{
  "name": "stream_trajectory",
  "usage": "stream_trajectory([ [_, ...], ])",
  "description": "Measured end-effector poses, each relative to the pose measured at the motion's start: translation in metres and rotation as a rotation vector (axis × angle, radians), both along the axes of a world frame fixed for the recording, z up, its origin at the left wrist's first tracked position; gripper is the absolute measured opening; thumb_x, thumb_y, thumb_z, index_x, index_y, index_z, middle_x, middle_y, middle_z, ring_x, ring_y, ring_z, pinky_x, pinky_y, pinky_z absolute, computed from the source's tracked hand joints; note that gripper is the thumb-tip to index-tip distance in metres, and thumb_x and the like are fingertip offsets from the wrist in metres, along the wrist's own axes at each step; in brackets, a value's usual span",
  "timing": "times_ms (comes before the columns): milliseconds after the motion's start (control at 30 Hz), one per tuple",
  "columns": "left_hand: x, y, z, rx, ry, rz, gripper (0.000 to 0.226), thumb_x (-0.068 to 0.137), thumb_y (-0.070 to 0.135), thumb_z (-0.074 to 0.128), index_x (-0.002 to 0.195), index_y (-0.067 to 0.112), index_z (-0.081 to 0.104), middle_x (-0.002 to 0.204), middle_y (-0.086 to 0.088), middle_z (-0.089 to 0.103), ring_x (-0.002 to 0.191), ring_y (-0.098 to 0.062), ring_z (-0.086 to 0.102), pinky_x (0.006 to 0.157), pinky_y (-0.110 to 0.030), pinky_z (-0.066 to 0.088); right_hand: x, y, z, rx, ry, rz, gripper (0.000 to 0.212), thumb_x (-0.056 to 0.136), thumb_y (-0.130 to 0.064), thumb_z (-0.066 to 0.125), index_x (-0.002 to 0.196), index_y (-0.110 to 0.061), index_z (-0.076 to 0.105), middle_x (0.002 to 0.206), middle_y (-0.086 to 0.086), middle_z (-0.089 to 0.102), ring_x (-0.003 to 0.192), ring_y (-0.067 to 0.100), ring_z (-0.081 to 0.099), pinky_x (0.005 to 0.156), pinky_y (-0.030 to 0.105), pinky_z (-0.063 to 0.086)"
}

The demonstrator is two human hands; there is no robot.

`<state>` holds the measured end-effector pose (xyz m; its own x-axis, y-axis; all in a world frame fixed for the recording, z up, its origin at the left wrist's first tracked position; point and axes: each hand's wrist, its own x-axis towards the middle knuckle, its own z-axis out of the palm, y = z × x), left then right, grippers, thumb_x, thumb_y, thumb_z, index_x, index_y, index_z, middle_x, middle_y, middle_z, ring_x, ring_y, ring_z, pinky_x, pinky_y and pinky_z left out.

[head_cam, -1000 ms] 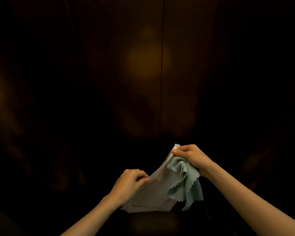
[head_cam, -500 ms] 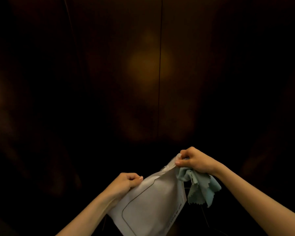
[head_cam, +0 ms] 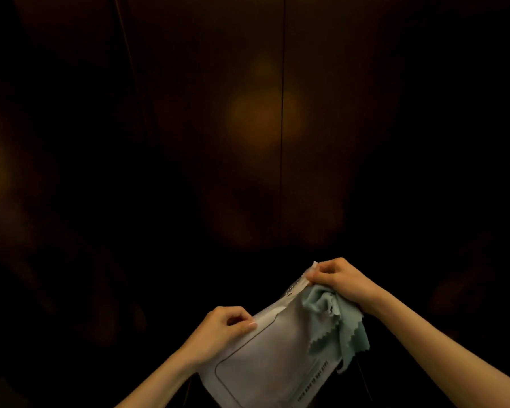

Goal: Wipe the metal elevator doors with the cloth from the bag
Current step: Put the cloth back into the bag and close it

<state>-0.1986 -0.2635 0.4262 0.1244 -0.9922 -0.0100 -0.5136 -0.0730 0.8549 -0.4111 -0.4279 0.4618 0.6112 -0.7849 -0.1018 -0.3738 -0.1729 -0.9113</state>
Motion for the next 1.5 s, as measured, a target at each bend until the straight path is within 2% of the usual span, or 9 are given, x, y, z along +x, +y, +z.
stream_trajectory([
  [300,0.013,-0.003,-0.006,0.143,0.094,0.082,0.014,0.091,0.023,0.057,0.078,0.018,0.061,0.067,0.007,0.055,0.054,0.004,0.05,0.055,-0.011,0.038,-0.005,-0.006,0.002,-0.302,0.299,0.147,0.023,0.086,-0.027,0.066,0.066,-0.026,0.055,0.073,-0.008,0.052,0.065,0.002,0.05,0.06,0.017,0.039],
  [467,0.027,-0.007,-0.007,-0.065,-0.323,0.215,0.015,0.091,0.022,0.058,0.076,0.018,0.056,0.064,0.002,0.053,0.057,-0.003,0.049,0.056,-0.015,0.036,-0.008,-0.007,-0.003,-0.456,0.446,0.15,0.02,0.084,-0.023,0.063,0.067,-0.027,0.054,0.078,-0.011,0.051,0.067,0.003,0.049,0.061,0.017,0.042],
  [633,0.017,-0.021,-0.002,-0.345,-0.131,0.444,0.017,0.09,0.021,0.057,0.074,0.02,0.052,0.058,-0.002,0.049,0.051,-0.007,0.05,0.051,-0.019,0.037,0.004,-0.004,-0.026,-0.823,0.832,0.105,0.025,0.083,-0.026,0.053,0.064,-0.025,0.037,0.08,-0.006,0.034,0.076,0.016,0.045,0.049,0.027,0.032],
  [733,0.009,-0.029,-0.006,-0.43,-0.075,0.484,0.012,0.09,0.028,0.057,0.079,0.026,0.052,0.059,-0.001,0.05,0.052,-0.013,0.052,0.051,-0.03,0.042,0.008,-0.009,-0.038,-0.818,0.838,0.072,0.023,0.084,-0.027,0.054,0.07,-0.023,0.037,0.081,-0.006,0.031,0.081,0.017,0.047,0.046,0.025,0.024],
  [833,0.011,-0.036,-0.01,-0.451,-0.144,0.453,0.008,0.087,0.035,0.059,0.08,0.035,0.054,0.055,0.004,0.048,0.052,-0.008,0.052,0.048,-0.021,0.038,0.007,-0.016,-0.036,-0.403,0.588,-0.021,0.023,0.073,-0.029,0.071,0.071,-0.025,0.048,0.078,-0.009,0.047,0.072,0.009,0.049,0.054,0.021,0.037],
  [933,0.02,-0.045,-0.012,-0.407,-0.269,0.437,0.011,0.089,0.038,0.055,0.079,0.034,0.056,0.057,0.006,0.052,0.056,-0.004,0.053,0.049,-0.022,0.039,0.005,-0.018,-0.022,-0.144,0.185,-0.201,0.015,0.076,-0.01,0.061,0.075,-0.024,0.054,0.072,-0.004,0.055,0.071,0.012,0.054,0.057,0.023,0.041],
  [1067,0.026,-0.057,-0.018,-0.307,-0.382,0.501,0.022,0.092,0.035,0.052,0.07,0.032,0.053,0.057,0.006,0.054,0.052,-0.004,0.052,0.05,-0.031,0.043,0.013,-0.016,0.006,-0.02,-0.278,-0.377,0.034,0.078,0.009,0.044,0.089,-0.022,0.049,0.081,0.007,0.053,0.055,0.011,0.056,0.043,0.023,0.045],
  [1233,0.024,-0.062,-0.018,-0.26,-0.388,0.5,0.022,0.095,0.031,0.045,0.074,0.031,0.048,0.059,0.005,0.053,0.049,-0.007,0.05,0.046,-0.029,0.038,0.032,-0.007,0.029,0.072,-0.839,-0.544,0.038,0.082,0.018,0.04,0.099,-0.014,0.052,0.094,0.007,0.058,0.081,0.018,0.06,0.063,0.022,0.054],
  [1500,0.006,-0.069,0.002,-0.127,-0.015,0.458,0.023,0.1,0.028,0.035,0.083,0.022,0.049,0.07,-0.001,0.053,0.06,-0.015,0.051,0.054,-0.027,0.038,0.061,0.025,-0.015,0.228,-0.862,-0.632,0.028,0.08,0.015,0.049,0.082,-0.013,0.051,0.079,0.011,0.056,0.068,0.021,0.057,0.057,0.029,0.05],
])
